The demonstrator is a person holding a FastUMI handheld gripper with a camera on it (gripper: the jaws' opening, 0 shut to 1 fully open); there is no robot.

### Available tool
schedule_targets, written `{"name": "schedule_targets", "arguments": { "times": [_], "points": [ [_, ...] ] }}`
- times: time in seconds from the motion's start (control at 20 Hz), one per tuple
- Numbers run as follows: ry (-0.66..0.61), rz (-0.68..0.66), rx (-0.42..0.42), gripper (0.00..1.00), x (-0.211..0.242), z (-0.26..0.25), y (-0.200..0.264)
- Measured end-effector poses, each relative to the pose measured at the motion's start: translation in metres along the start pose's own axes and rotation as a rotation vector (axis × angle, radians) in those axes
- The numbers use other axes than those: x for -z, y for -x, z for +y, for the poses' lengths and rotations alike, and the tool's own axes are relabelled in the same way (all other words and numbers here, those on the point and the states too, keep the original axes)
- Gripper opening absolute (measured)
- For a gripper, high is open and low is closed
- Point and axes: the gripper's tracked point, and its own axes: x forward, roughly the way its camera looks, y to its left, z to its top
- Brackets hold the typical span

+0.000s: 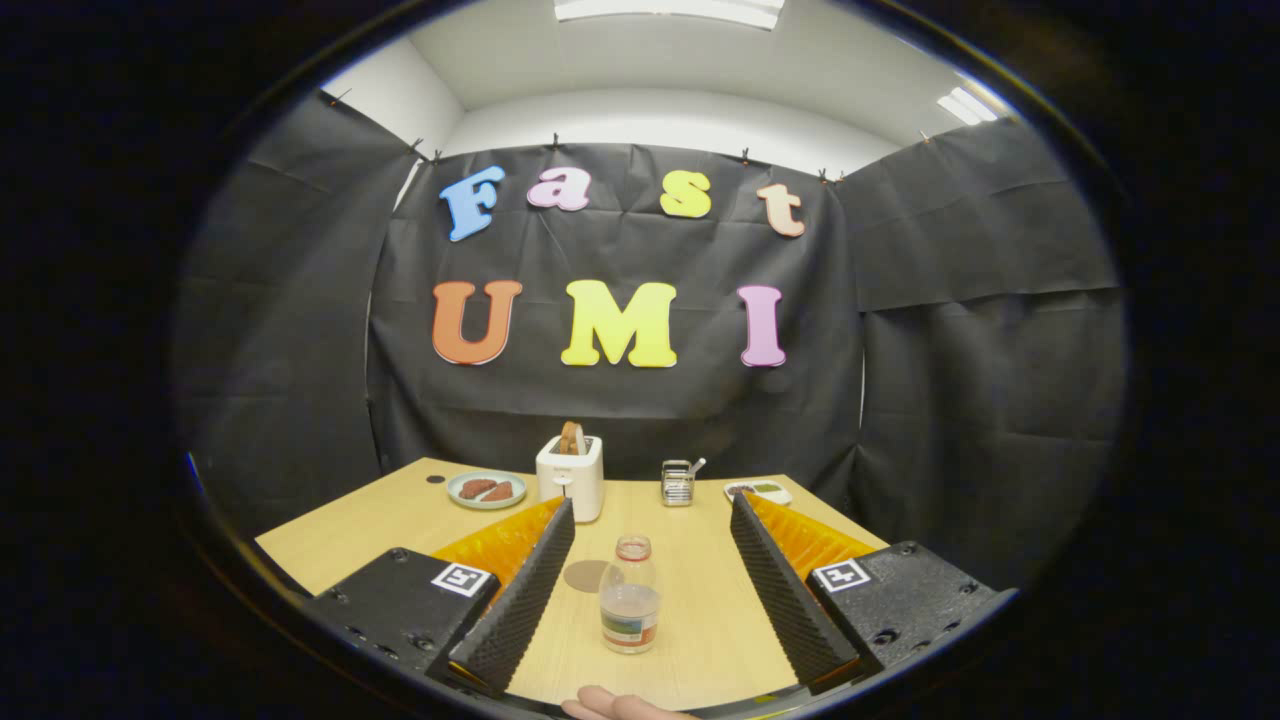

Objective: Take the bottle from table, then pour the juice into the cup, finally place the bottle on the coaster

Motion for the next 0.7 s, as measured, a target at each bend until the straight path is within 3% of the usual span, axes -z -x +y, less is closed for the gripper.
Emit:
{"name": "schedule_targets", "arguments": {
  "times": [0.7],
  "points": [
    [0.006, 0.099, -0.035, 1.0, 0.092, 0.001, -0.05]
  ]
}}
